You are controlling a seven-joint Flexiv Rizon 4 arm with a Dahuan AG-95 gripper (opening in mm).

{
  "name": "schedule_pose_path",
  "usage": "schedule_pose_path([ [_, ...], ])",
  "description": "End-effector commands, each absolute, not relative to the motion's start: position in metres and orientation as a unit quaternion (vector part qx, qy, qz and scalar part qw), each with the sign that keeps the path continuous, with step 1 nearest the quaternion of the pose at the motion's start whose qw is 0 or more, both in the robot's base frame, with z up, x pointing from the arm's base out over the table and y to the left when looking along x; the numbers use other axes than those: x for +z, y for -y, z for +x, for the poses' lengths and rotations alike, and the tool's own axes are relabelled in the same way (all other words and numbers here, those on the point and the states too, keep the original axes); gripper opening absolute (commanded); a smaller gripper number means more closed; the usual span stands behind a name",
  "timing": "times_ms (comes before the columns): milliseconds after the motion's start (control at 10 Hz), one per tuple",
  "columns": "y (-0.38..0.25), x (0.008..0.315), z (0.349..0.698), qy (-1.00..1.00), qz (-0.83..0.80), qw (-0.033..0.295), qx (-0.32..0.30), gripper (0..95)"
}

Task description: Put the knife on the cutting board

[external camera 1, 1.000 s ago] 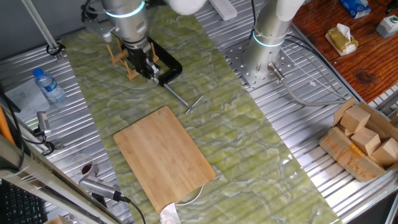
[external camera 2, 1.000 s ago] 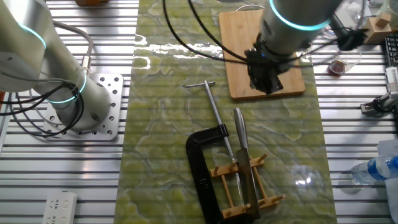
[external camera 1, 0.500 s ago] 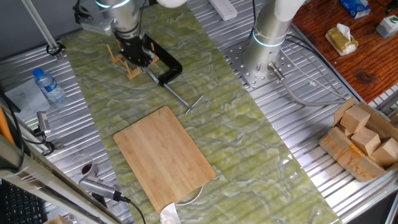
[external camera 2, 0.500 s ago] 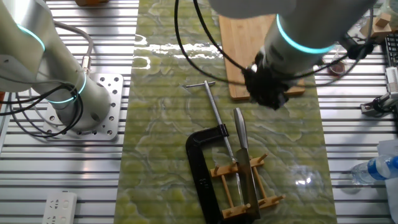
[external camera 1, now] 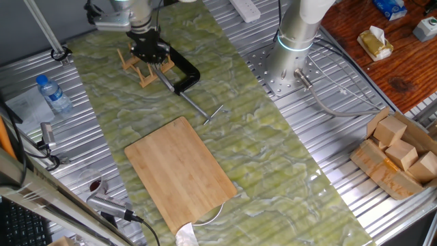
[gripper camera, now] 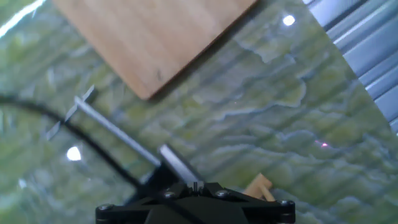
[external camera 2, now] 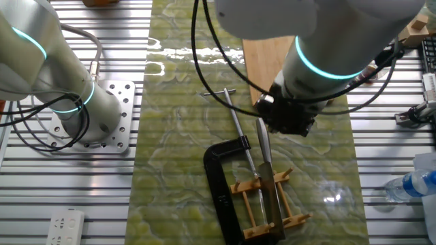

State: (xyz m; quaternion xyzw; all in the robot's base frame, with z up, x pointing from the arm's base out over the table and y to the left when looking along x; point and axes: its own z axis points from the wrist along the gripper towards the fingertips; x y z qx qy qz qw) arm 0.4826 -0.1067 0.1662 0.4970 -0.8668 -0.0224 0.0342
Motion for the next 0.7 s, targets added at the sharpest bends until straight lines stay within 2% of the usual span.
schedule_pose_path([
  [100, 0.1122, 0.1649, 0.4822, 0.832, 0.554, 0.031, -0.022, 0.0],
  [700, 0.1122, 0.1649, 0.4822, 0.861, 0.507, 0.026, -0.005, 0.0],
])
